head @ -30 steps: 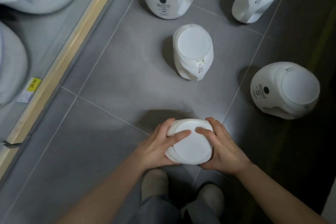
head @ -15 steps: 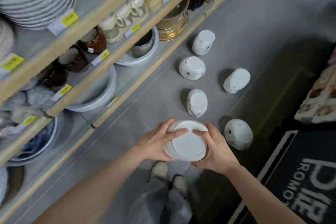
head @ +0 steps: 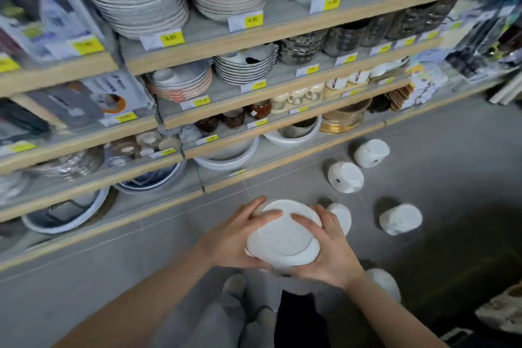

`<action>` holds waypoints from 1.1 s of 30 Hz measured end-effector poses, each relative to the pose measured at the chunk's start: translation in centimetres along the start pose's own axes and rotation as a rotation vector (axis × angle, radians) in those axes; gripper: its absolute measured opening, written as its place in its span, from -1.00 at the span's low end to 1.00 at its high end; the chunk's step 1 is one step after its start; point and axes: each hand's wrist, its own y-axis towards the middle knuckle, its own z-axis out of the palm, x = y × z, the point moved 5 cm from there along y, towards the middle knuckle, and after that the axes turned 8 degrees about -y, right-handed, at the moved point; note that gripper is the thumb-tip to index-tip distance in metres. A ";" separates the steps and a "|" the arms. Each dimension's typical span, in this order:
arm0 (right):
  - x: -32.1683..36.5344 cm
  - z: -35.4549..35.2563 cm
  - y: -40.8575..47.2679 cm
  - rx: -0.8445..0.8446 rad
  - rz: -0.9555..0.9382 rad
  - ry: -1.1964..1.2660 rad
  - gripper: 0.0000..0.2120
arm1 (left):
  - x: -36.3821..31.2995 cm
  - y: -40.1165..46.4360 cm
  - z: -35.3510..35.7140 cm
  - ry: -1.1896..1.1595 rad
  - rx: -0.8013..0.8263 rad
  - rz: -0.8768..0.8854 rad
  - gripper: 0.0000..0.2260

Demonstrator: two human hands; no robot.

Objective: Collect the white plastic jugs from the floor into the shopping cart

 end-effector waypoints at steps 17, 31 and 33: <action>31.3 2.5 15.2 0.179 -0.294 0.440 -0.37 | 2.0 -23.8 -23.7 -0.216 -0.828 -0.293 -0.46; 65.2 18.6 18.1 0.559 -0.571 0.724 -0.30 | 6.5 -56.8 -37.1 -0.466 -1.478 -0.557 -0.66; 69.1 20.7 18.3 0.586 -0.569 0.779 -0.34 | 6.6 -60.1 -38.5 -0.420 -1.599 -0.578 -0.65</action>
